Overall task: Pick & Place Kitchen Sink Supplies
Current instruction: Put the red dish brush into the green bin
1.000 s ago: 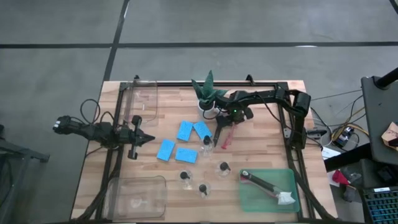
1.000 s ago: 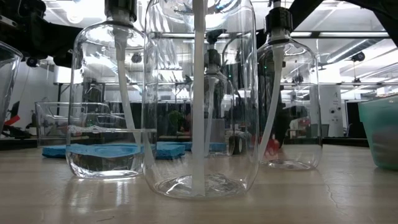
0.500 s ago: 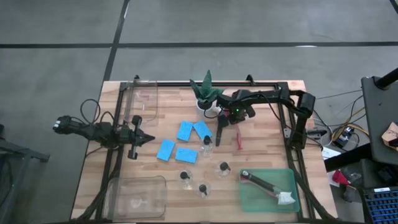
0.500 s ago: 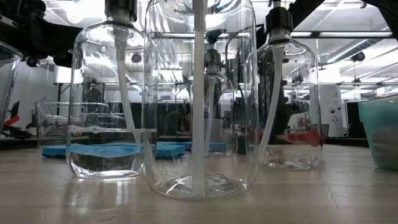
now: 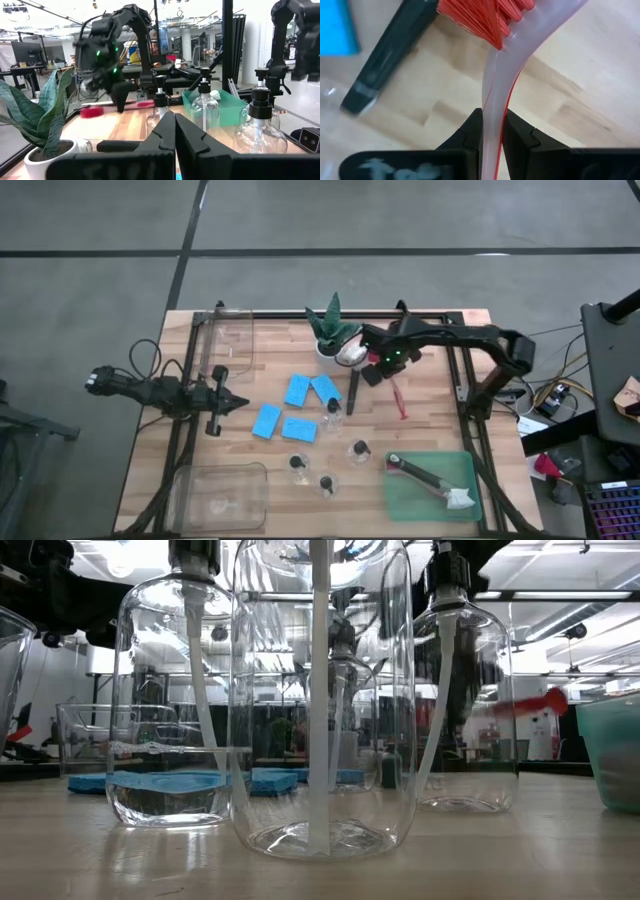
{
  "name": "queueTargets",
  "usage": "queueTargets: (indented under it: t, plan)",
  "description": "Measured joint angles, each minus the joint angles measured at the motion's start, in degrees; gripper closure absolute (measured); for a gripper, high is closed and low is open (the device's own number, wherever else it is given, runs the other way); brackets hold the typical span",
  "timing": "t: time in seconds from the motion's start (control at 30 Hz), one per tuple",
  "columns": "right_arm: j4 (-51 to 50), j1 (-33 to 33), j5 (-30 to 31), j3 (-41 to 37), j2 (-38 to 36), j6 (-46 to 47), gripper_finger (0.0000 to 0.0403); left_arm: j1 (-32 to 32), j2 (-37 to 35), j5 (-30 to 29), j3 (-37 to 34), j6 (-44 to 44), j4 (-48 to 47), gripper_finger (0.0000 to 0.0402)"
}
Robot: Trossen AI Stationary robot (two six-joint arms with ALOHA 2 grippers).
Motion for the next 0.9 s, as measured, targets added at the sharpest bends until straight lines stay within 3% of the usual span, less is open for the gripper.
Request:
queueTargets:
  t: [0.23, 0.47, 0.67, 0.9]
  plan:
    - [-6.67, 5.54, -1.48, 0.00, -11.12, -5.41, 0.0360, 0.00, 0.01, 0.00, 0.00, 0.00, 0.04, 0.0401]
    - [-6.90, 18.05, -2.33, 0.02, -21.82, -6.20, 0.0360, 0.00, 0.01, 0.00, 0.00, 0.01, -0.01, 0.0401]
    - [-6.76, 32.29, -0.64, 0.02, -25.97, 6.24, 0.0359, 0.00, 0.01, 0.00, 0.00, 0.01, 0.00, 0.0401]
    - [-6.64, 48.74, -0.07, 0.02, -23.18, 16.71, 0.0359, 0.00, 0.01, 0.02, 0.00, 0.01, 0.02, 0.0401]
